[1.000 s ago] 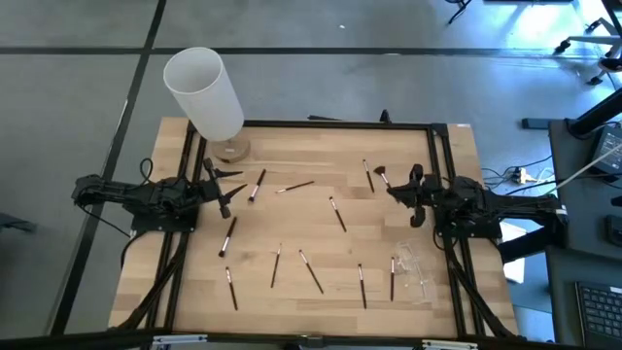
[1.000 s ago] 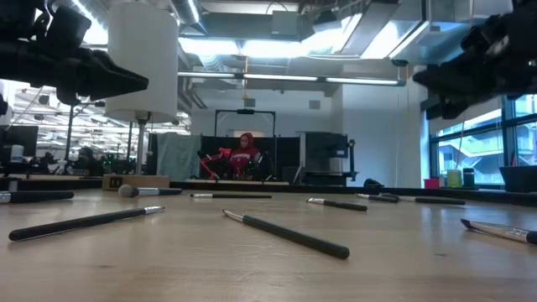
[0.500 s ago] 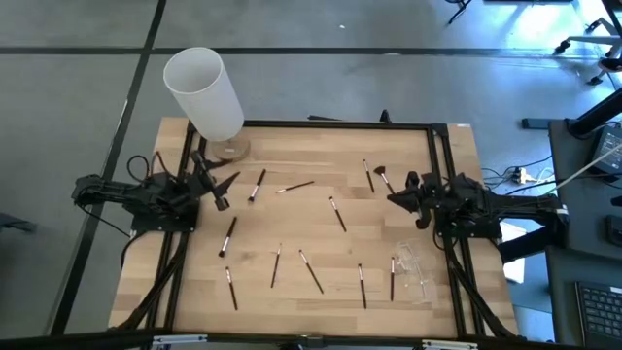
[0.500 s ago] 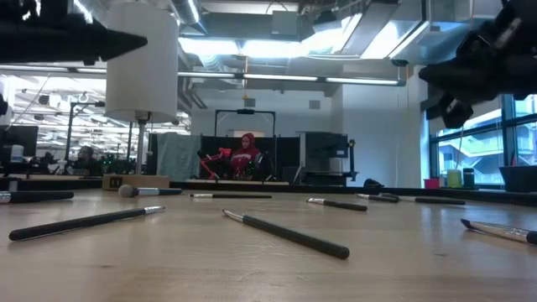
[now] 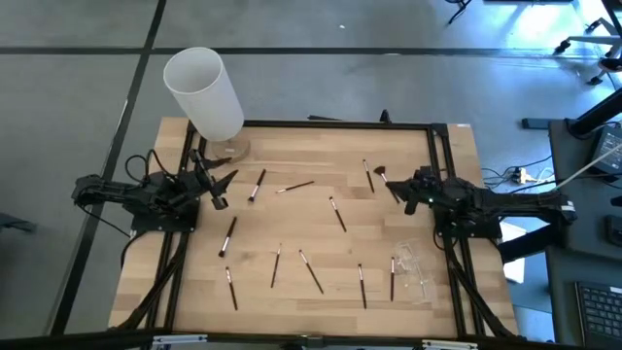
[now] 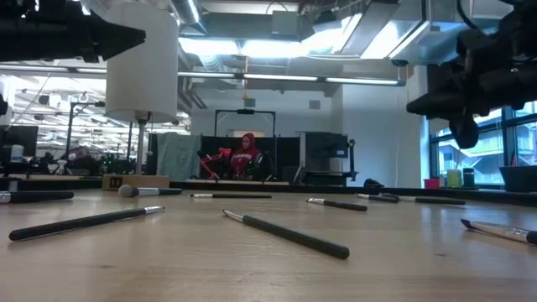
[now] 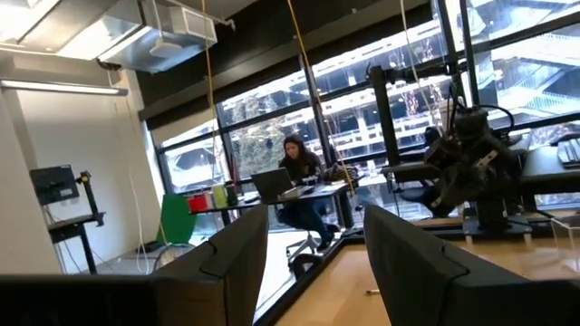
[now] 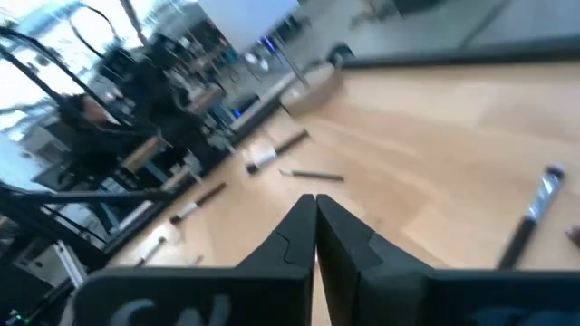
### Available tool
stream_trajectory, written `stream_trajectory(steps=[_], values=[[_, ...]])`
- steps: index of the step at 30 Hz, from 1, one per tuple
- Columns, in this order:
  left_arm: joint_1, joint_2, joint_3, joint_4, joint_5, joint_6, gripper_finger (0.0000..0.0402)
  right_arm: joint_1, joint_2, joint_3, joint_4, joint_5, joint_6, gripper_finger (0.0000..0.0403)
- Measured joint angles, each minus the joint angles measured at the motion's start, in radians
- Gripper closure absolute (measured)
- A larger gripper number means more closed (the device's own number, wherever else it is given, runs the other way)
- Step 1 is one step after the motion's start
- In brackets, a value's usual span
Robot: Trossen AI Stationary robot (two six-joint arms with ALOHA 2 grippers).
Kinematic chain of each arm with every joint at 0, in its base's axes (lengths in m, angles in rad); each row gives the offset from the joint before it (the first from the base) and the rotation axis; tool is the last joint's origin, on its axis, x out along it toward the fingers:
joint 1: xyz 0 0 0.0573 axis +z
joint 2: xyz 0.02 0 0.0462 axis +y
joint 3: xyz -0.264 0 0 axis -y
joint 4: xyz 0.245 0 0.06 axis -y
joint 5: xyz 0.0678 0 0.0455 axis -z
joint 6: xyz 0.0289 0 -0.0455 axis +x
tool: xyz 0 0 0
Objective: Put items in baskets/containers
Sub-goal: Put the black angled eyeshadow brush into the transparent organizer
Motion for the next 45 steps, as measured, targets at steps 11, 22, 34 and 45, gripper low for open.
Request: stream_trajectory(steps=[11, 22, 34, 45], values=[[0.000, 0.000, 0.000, 0.014, 0.170, -0.083, 0.0222, 0.000, 0.346, 0.184, 0.148, -0.001, 0.022, 0.0391], [-0.001, 0.012, 0.000, -0.154, 0.483, -0.485, 0.0222, 0.000, 0.649, 0.379, 0.256, -0.014, -0.269, 0.0391], [-0.060, 0.138, 0.000, -0.388, 0.185, -0.839, 0.0222, -0.042, 1.103, 0.701, -0.105, -0.215, -0.328, 0.0371], [-0.063, 0.270, 0.000, -0.379, -0.143, -0.948, 0.0222, -0.062, 1.451, 1.119, -0.630, -0.151, -0.141, 0.0252]])
